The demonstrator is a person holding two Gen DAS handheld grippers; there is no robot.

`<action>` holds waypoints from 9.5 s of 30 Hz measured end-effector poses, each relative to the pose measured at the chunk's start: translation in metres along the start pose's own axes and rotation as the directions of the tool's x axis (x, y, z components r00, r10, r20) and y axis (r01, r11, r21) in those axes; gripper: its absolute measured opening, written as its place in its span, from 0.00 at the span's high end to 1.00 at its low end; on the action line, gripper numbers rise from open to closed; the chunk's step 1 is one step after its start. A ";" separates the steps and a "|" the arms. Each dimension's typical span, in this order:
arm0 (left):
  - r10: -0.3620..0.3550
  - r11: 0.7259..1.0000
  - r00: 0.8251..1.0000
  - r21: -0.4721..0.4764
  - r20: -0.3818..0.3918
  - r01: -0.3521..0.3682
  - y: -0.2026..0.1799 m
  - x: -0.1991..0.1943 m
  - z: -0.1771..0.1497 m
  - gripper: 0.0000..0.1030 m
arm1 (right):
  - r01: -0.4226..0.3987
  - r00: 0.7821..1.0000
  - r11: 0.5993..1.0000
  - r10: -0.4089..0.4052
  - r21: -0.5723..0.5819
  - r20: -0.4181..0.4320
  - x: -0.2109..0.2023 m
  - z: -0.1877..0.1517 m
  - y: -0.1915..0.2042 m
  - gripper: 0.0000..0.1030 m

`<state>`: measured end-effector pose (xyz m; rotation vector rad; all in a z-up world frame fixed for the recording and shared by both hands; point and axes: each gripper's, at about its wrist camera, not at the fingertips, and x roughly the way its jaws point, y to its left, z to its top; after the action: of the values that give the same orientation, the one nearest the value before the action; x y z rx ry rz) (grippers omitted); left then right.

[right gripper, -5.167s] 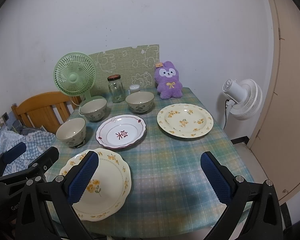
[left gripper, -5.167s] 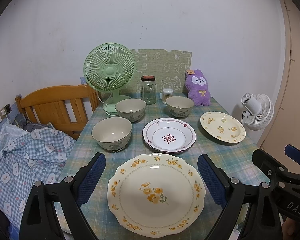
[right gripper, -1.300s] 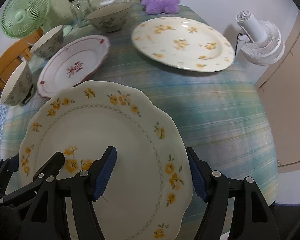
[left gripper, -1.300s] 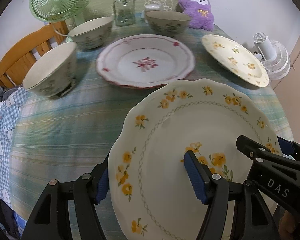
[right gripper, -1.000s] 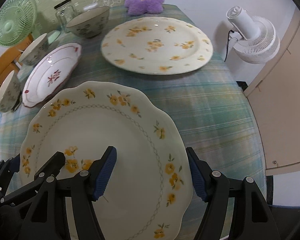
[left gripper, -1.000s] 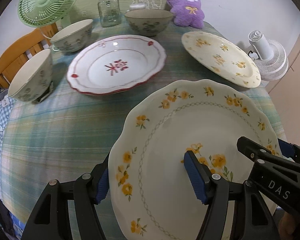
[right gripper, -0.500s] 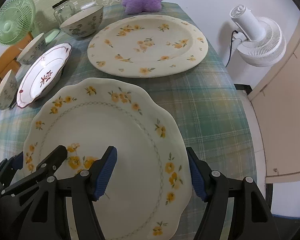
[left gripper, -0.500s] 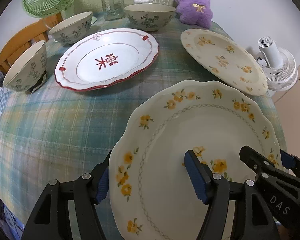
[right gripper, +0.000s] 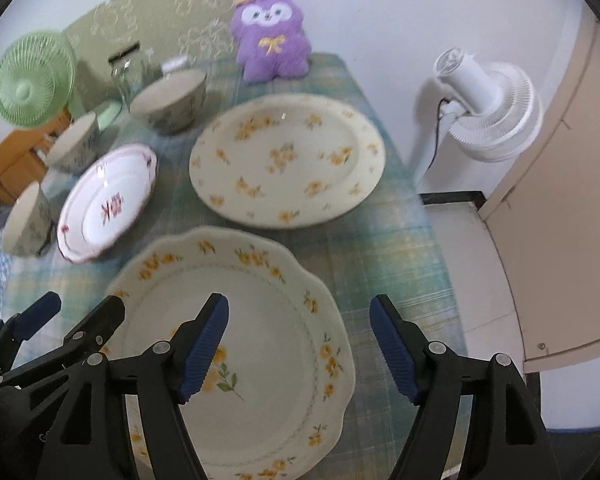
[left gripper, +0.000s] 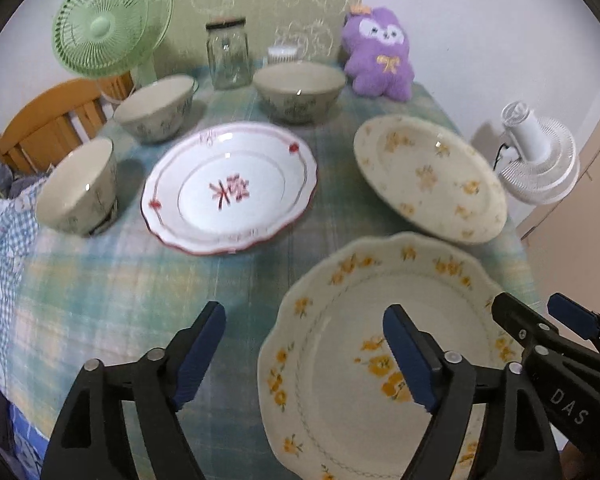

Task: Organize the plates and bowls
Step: 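Close both grippers on the plate rim and lift the plate, then carry the plate over the smaller yellow-flowered plate and lower it on top, then open both grippers and pull them back from the stacked plates, then move both grippers to the rim of the red-rimmed white plate, then close both grippers on the red-rimmed plate rim and lift it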

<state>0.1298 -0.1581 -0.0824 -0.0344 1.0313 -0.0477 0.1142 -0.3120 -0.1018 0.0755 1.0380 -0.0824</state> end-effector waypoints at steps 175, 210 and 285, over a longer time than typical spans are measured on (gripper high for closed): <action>0.146 0.959 0.986 0.254 -0.076 -0.122 -0.038 0.035 -0.025 0.27 | 0.102 0.983 0.989 -0.083 0.110 -0.165 0.034 -0.035 -0.006 0.51; 0.180 0.979 0.983 -0.100 0.037 -0.176 0.088 0.009 0.067 0.26 | -0.100 0.990 0.982 0.115 -0.163 0.083 0.007 0.091 0.134 0.39; 0.239 0.961 0.970 -0.129 -0.054 -0.244 0.102 0.059 0.072 0.61 | -0.082 0.997 0.973 0.079 -0.217 -0.024 0.080 0.108 0.151 0.66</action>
<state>0.2241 -0.0588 -0.1019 -0.0302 1.0694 0.2448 0.2630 -0.1754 -0.1125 -0.0812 1.0523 0.1064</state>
